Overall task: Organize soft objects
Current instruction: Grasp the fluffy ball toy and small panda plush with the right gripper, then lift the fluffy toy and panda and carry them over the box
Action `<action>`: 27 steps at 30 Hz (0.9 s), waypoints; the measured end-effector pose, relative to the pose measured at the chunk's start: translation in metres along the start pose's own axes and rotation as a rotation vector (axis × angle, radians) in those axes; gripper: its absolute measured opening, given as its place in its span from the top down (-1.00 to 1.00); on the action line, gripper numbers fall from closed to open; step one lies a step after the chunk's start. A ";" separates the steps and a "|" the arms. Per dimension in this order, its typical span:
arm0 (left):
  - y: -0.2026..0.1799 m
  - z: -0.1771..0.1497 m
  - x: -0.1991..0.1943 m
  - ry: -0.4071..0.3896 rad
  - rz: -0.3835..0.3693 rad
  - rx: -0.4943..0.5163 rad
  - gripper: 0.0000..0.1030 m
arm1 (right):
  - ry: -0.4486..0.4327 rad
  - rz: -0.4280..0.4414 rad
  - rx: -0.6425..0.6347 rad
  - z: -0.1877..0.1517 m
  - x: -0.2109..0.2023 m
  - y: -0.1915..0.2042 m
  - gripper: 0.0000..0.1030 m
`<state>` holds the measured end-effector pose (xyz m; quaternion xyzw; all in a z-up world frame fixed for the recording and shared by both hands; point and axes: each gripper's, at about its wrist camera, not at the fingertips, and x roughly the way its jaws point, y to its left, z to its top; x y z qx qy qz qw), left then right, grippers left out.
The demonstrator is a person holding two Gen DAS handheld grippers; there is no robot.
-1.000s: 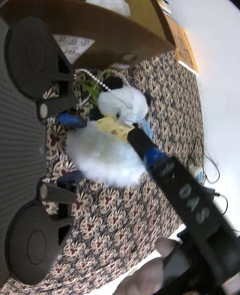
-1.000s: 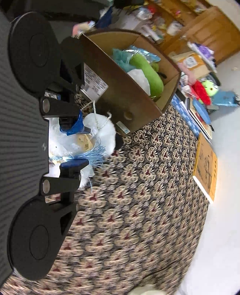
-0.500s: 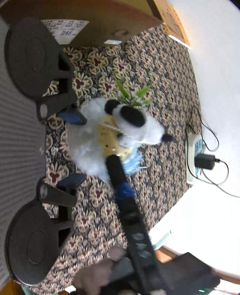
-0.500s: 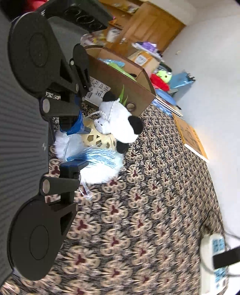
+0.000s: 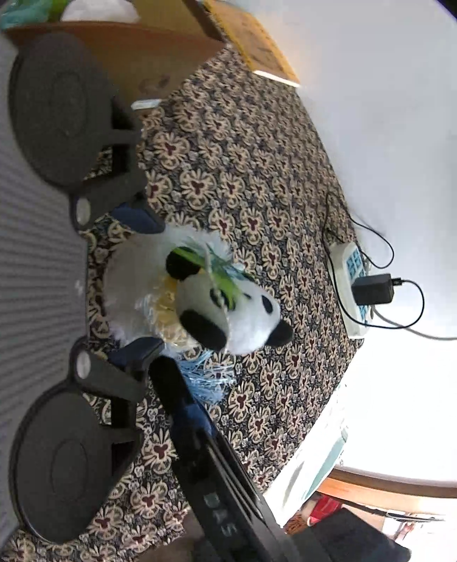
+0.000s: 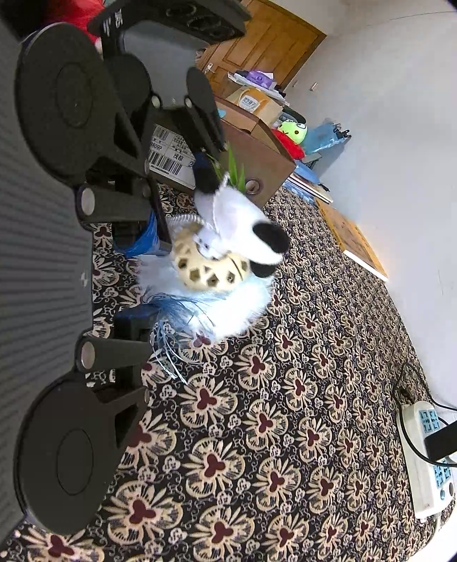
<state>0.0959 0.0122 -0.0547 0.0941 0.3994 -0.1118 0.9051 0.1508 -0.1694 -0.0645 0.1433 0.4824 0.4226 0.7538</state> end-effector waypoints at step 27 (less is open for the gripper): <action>-0.003 0.007 0.014 0.017 -0.023 -0.055 0.02 | -0.104 0.167 0.339 0.011 0.001 -0.021 0.82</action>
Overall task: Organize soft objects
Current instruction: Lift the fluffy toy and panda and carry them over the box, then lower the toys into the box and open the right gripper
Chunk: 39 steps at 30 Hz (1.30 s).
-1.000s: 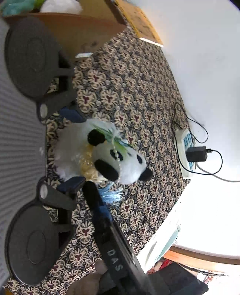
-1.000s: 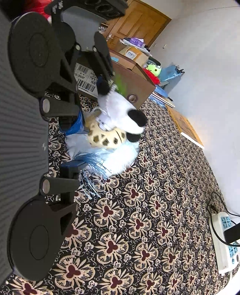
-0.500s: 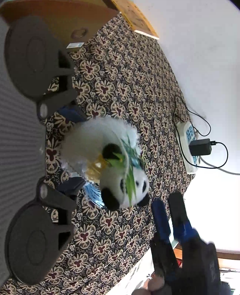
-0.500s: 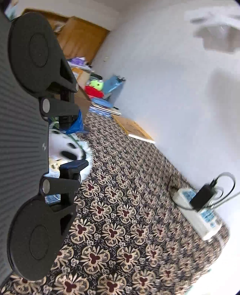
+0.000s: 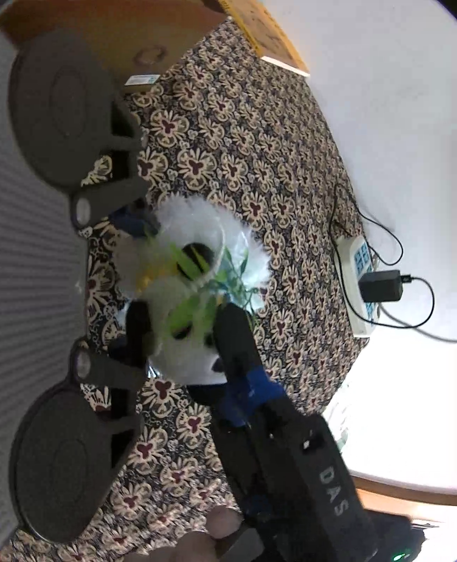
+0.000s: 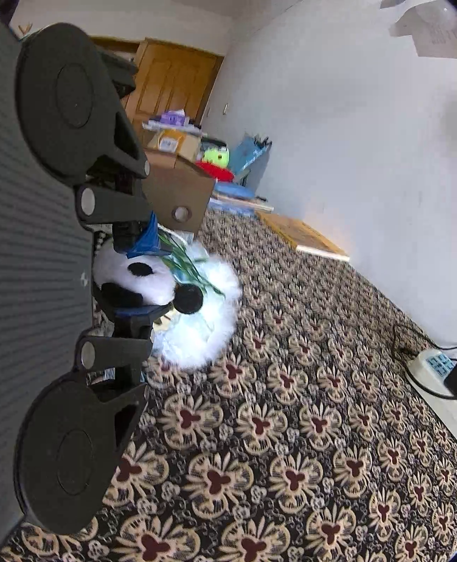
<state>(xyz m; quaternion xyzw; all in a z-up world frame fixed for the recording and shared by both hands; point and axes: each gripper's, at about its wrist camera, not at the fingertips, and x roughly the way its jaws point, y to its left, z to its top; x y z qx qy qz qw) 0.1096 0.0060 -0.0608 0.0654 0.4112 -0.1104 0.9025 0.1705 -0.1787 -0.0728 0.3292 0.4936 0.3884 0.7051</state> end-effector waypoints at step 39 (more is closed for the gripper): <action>0.222 -0.133 -0.186 -0.071 -0.075 -0.258 -0.06 | 0.105 -0.091 0.170 -0.110 0.179 0.191 0.92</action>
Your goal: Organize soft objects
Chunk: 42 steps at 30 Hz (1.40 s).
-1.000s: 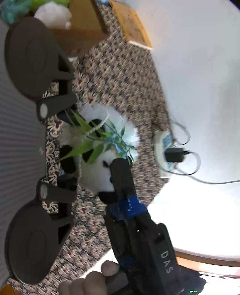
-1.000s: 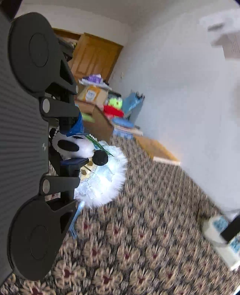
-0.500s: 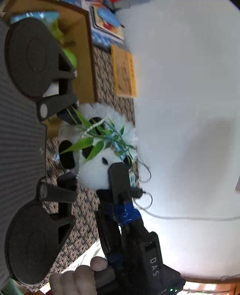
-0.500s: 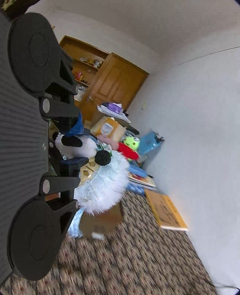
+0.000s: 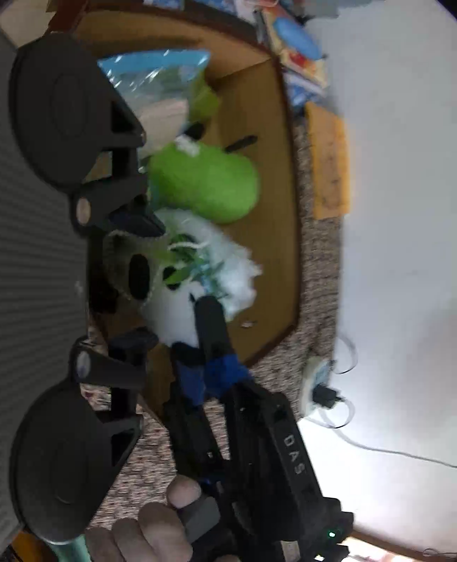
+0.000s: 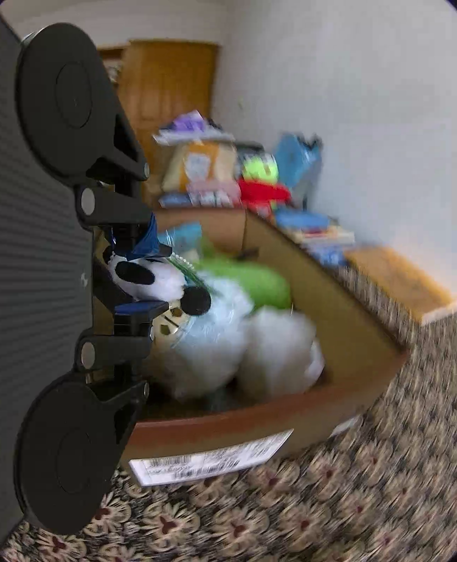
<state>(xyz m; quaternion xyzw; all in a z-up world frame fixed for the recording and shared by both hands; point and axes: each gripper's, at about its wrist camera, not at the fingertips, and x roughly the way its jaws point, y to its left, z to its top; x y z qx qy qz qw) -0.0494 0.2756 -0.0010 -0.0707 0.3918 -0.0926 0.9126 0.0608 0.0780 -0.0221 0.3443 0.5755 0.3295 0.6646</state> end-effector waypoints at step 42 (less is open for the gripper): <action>-0.074 0.043 -0.051 -0.063 0.256 0.033 -0.27 | -0.504 -0.443 -0.596 -0.063 -0.115 0.041 0.74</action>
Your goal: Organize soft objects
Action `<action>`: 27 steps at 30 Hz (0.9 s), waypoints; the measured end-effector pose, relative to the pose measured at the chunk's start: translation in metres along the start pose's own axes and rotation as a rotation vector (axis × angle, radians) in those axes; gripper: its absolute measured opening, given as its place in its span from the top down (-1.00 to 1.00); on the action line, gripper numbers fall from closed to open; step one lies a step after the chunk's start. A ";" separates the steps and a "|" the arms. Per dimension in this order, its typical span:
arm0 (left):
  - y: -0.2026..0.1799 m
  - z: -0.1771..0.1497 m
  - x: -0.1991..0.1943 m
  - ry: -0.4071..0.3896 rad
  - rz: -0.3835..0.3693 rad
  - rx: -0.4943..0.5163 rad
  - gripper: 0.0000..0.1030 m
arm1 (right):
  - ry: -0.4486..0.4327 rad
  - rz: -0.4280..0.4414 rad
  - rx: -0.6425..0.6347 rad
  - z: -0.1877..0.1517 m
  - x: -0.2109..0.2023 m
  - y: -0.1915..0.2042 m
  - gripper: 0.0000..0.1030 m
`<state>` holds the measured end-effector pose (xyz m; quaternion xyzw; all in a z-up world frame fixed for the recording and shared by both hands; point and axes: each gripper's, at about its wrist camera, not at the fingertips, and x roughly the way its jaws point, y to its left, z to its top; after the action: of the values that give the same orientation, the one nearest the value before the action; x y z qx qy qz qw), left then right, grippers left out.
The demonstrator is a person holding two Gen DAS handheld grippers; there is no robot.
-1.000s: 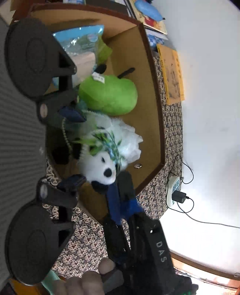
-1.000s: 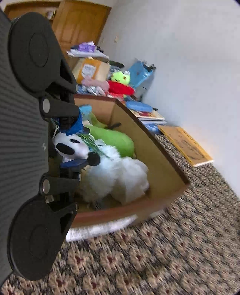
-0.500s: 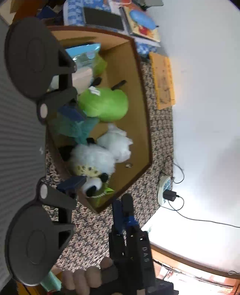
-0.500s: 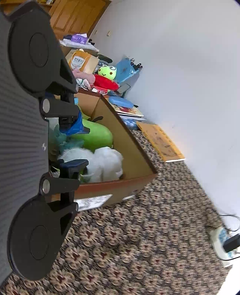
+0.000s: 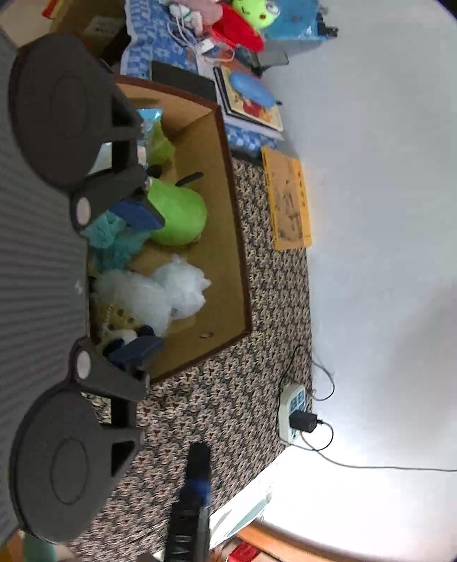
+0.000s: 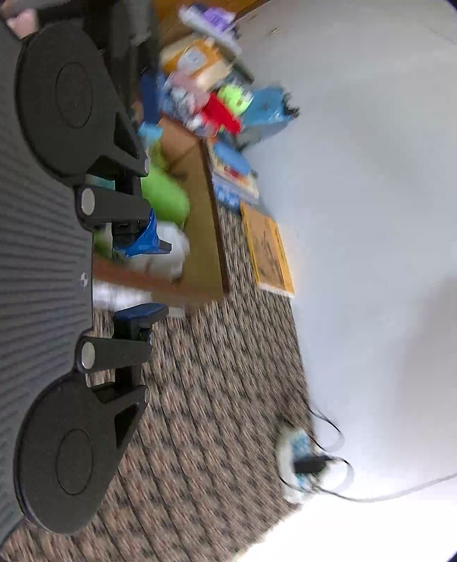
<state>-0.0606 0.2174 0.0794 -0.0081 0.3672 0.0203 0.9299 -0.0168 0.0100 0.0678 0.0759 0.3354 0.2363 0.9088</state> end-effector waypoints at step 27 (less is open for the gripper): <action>-0.099 -0.004 0.012 0.155 0.203 -0.039 -0.29 | 0.125 -0.168 -0.056 -0.022 -0.025 -0.044 0.66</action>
<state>-0.0498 0.1191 0.0682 0.0093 0.4365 0.1207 0.8915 -0.0311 -0.0415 0.0522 0.0070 0.3900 0.1728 0.9044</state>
